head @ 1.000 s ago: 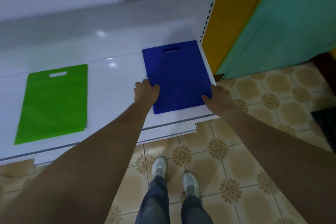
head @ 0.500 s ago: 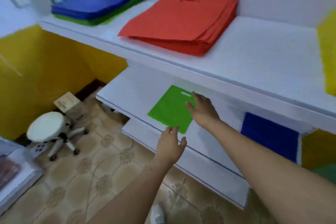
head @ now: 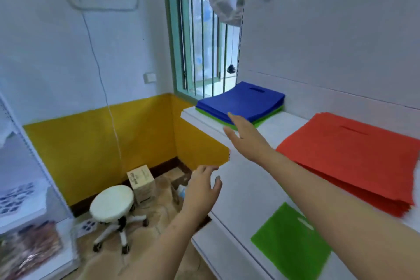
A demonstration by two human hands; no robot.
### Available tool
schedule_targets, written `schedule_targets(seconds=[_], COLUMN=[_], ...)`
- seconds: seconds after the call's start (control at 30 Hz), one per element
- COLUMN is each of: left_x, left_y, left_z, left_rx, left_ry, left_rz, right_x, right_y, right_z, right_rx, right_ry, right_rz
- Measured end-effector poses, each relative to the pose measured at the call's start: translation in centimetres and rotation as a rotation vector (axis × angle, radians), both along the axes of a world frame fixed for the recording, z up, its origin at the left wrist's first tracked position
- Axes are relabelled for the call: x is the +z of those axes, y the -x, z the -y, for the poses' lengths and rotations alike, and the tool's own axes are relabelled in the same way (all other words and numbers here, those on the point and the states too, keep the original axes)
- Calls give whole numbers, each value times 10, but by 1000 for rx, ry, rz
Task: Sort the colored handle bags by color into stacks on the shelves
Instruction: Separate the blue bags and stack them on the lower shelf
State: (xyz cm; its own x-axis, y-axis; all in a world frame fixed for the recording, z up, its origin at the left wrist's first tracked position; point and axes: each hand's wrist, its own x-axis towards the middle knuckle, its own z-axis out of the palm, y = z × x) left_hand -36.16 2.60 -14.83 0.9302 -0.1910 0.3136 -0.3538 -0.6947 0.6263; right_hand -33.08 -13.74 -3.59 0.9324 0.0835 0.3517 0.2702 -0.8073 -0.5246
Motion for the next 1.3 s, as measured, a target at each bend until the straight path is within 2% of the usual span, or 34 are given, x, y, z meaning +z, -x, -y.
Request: schedule_targets(seconds=[0.17, 0.33, 0.53, 0.7, 0.83, 1.03, 1.2, 1.3], left_x=[65, 102, 115, 93, 62, 60, 63, 65], left_y=[-67, -150, -260, -338, -360, -362, -357, -353], left_z=[-7, 6, 40, 49, 46, 47, 47, 45], left_rx=[18, 47, 63, 81, 102, 72, 55, 25], left_ry=[61, 123, 3, -181, -98, -83, -78, -56], left_rz=[132, 108, 83, -30, -4, 53, 29, 19], right_x=[38, 42, 40, 10, -13, -9, -12, -14], right_y=[-71, -129, -208, -265, -275, -275, -269, -264], right_z=[47, 87, 126, 157, 164, 162, 129, 102], right_rx=[-317, -502, -576, -669, -674, -691, -718, -721], right_ry=[-2, 140, 331, 423, 504, 570, 682, 663], right_rz=[8, -98, -297, -486, -417, -401, -308, -251])
